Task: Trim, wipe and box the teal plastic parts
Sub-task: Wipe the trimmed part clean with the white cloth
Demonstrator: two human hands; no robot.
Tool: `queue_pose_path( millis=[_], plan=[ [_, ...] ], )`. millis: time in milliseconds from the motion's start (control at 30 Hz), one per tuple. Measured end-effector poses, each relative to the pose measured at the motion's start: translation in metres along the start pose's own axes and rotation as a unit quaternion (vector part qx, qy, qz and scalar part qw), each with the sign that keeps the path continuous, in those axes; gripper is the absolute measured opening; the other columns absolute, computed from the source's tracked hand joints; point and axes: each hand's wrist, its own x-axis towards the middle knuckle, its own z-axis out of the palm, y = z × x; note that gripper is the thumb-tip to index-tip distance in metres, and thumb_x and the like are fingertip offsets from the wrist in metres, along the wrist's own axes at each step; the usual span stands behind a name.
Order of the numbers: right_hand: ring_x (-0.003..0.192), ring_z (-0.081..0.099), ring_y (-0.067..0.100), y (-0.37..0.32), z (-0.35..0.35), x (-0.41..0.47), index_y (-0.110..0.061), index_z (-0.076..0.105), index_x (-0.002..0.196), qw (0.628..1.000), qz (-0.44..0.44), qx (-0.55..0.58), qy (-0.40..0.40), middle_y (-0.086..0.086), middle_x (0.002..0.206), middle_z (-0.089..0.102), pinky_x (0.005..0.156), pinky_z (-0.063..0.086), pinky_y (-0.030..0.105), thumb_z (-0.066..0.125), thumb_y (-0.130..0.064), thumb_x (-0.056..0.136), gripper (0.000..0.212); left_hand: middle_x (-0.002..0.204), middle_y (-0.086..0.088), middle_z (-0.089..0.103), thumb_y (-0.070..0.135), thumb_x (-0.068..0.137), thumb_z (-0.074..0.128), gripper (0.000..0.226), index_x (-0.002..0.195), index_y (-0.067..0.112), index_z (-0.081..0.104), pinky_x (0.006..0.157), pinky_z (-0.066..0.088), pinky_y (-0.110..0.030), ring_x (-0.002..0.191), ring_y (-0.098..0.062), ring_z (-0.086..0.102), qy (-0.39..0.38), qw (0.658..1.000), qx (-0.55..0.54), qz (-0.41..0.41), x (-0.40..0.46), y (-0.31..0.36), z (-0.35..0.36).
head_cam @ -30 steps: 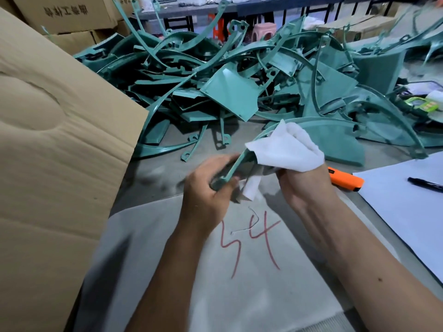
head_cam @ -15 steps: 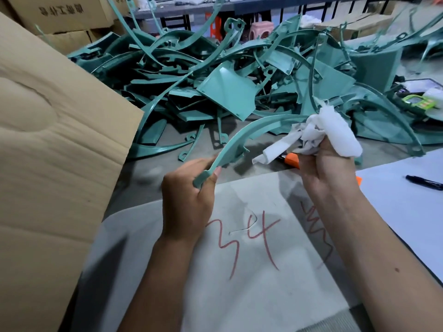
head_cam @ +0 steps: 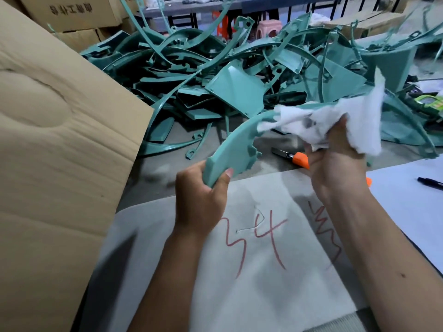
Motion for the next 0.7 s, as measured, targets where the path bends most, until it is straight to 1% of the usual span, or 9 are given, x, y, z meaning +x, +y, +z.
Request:
queue_pose_path(
  millis=[33,167,267,333,400,467,600,667,700],
  plan=[
    [0.099,0.063,0.045,0.001,0.0,-0.002,-0.009,0.062,0.106,0.998,-0.01,-0.056,-0.014,0.015,0.103,0.065,0.088,0.047,0.043,0.062,-0.006,0.098,0.008,0.066,-0.008,0.067,0.028,0.082,0.072,0.017,0.076,0.011,0.07,0.049,0.051,-0.045,0.062,-0.029,0.065,-0.001,1.0,-0.01,-0.009,0.0,0.0,0.0],
    [0.082,0.059,0.024,0.014,-0.001,-0.014,-0.007,0.066,0.095,0.966,-0.059,-0.233,-0.099,0.009,0.087,0.067,0.077,0.046,0.038,0.057,0.005,0.1,0.015,0.07,-0.001,0.071,0.026,0.079,0.075,0.012,0.071,0.02,0.069,0.051,0.055,-0.047,0.061,-0.018,0.068,-0.015,0.994,-0.09,-0.067,-0.004,0.012,0.004],
    [0.068,0.068,0.028,0.025,0.009,-0.028,-0.001,0.065,0.086,0.924,-0.04,-0.319,-0.207,0.008,0.073,0.075,0.069,0.05,0.035,0.046,0.005,0.101,0.024,0.066,0.014,0.07,0.023,0.079,0.078,0.005,0.079,0.023,0.073,0.048,0.055,-0.03,0.059,0.0,0.065,-0.028,0.983,-0.157,-0.091,-0.011,0.021,0.013],
    [0.071,0.066,0.029,0.024,0.012,-0.031,-0.008,0.066,0.091,0.914,-0.044,-0.326,-0.237,0.004,0.079,0.076,0.071,0.05,0.036,0.051,0.002,0.099,0.021,0.071,0.016,0.074,0.021,0.077,0.079,0.004,0.078,0.023,0.075,0.054,0.054,-0.023,0.066,-0.002,0.07,-0.006,0.971,-0.2,-0.131,-0.01,0.018,0.014],
    [0.065,0.056,0.002,0.02,0.012,-0.034,-0.03,0.064,0.079,0.903,-0.089,-0.339,-0.247,-0.02,0.072,0.065,0.066,0.045,0.017,0.055,-0.005,0.092,0.03,0.084,0.009,0.078,0.013,0.075,0.078,0.013,0.084,0.023,0.078,0.064,0.059,-0.03,0.08,-0.011,0.076,0.016,0.961,-0.23,-0.154,-0.006,0.015,0.012],
    [0.065,0.053,-0.008,0.02,0.016,-0.042,-0.04,0.053,0.076,0.884,-0.114,-0.361,-0.275,-0.029,0.067,0.058,0.063,0.039,0.004,0.055,-0.017,0.087,0.025,0.097,0.001,0.08,0.004,0.076,0.074,0.027,0.099,0.017,0.079,0.077,0.063,-0.046,0.095,-0.021,0.076,0.02,0.954,-0.256,-0.156,-0.003,0.013,0.01],
    [0.087,0.061,-0.001,0.025,0.016,-0.04,-0.041,0.06,0.09,0.85,-0.185,-0.398,-0.291,-0.02,0.087,0.063,0.082,0.046,0.016,0.057,-0.02,0.089,0.021,0.106,-0.004,0.079,0.002,0.074,0.067,0.037,0.109,0.008,0.075,0.088,0.06,-0.057,0.102,-0.026,0.074,0.064,0.944,-0.254,-0.198,0.002,0.014,0.008],
    [0.089,0.061,-0.001,0.025,0.015,-0.039,-0.033,0.068,0.096,0.839,-0.246,-0.422,-0.239,-0.018,0.095,0.066,0.079,0.047,0.021,0.06,-0.014,0.094,0.02,0.099,0.0,0.08,0.002,0.076,0.075,0.027,0.1,0.014,0.074,0.087,0.06,-0.056,0.096,-0.025,0.076,0.119,0.922,-0.277,-0.242,0.006,0.013,0.008],
    [0.091,0.064,0.005,0.024,0.013,-0.038,-0.025,0.073,0.1,0.852,-0.252,-0.415,-0.196,-0.012,0.097,0.07,0.079,0.049,0.024,0.061,-0.012,0.096,0.018,0.095,0.003,0.08,0.001,0.078,0.079,0.025,0.096,0.016,0.071,0.085,0.062,-0.054,0.092,-0.024,0.076,0.153,0.899,-0.31,-0.271,0.009,0.012,0.008]
  ],
)
